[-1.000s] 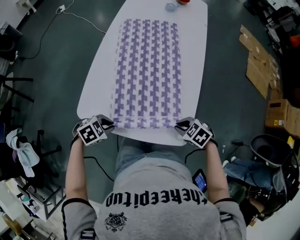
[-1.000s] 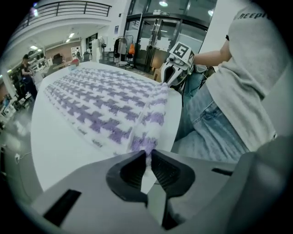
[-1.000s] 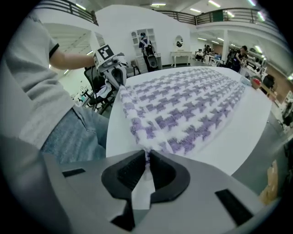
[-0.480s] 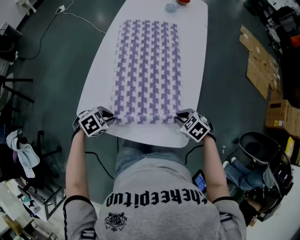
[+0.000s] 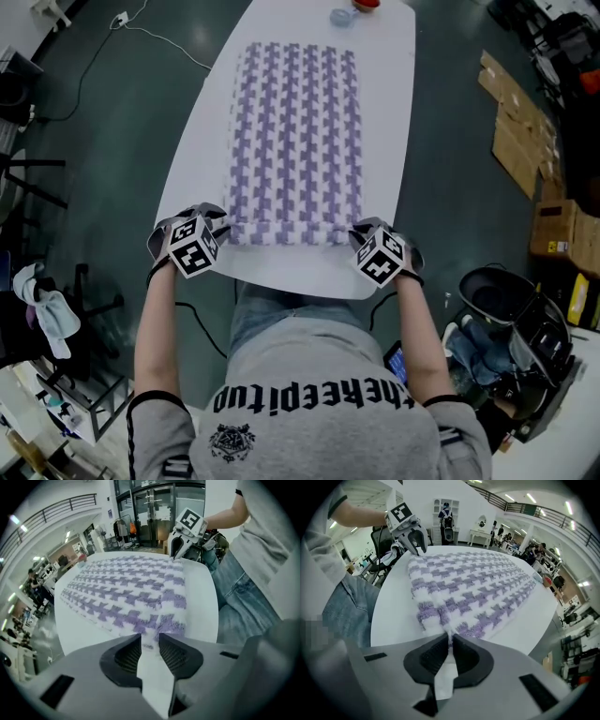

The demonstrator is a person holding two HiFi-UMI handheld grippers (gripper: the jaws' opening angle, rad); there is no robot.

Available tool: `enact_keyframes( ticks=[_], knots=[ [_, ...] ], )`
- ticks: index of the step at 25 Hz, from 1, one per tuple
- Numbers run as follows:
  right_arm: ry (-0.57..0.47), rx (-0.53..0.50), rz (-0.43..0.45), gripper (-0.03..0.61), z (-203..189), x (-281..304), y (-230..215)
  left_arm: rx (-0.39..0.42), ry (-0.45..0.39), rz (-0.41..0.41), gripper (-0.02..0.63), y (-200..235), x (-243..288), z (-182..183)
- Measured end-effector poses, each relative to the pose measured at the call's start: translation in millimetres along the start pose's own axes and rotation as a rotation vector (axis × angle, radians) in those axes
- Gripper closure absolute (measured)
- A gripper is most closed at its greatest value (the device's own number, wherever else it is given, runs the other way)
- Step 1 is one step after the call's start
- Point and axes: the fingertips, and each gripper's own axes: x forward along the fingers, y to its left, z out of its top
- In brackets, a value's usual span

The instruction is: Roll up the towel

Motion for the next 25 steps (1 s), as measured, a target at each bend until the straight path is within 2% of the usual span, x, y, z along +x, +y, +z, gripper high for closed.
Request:
enact_keyframes(
  ticks=[4,6,9,11,14,17,19,21,23,25],
  knots=[
    [0.022,0.037,-0.002,0.549,-3.8,0.9,-5.1,0.081,-0.116,0.136,0.497,5.5,-33.4,25.1],
    [0.028,0.05,-0.001,0.551,-6.8,1.0,-9.2,0.132,-0.141,0.135,0.497,-6.7,-39.8,34.7],
    [0.024,0.043,0.001,0.551,-6.0,2.9,-6.9,0.189,-0.059,0.068,0.458,-32.8,-19.4,18.6],
    [0.013,0.037,0.0,0.551,-4.7,2.3,-4.5,0.173,-0.013,0.056,0.445,-38.7,-2.0,5.3],
    [-0.029,0.042,-0.012,0.546,-2.5,-8.8,-6.6,0.125,0.004,0.063,0.446,-35.6,10.2,1.7],
    [-0.099,0.046,-0.063,0.47,2.2,-33.2,-11.6,0.124,0.004,0.054,0.449,-33.9,10.7,2.3],
    [-0.136,0.002,-0.086,0.443,8.3,-46.9,-4.6,0.127,0.007,0.043,0.453,-33.4,10.6,0.5],
    [-0.143,-0.097,-0.075,0.434,14.2,-48.6,14.7,0.128,0.015,0.033,0.454,-32.9,10.8,-0.7],
    [-0.119,-0.193,-0.061,0.414,15.6,-36.9,33.4,0.124,0.018,0.021,0.454,-32.9,11.0,-1.7],
    [-0.081,-0.239,-0.07,0.394,11.7,-18.5,37.9,0.116,0.015,0.01,0.455,-33.3,11.2,-2.7]
  ],
)
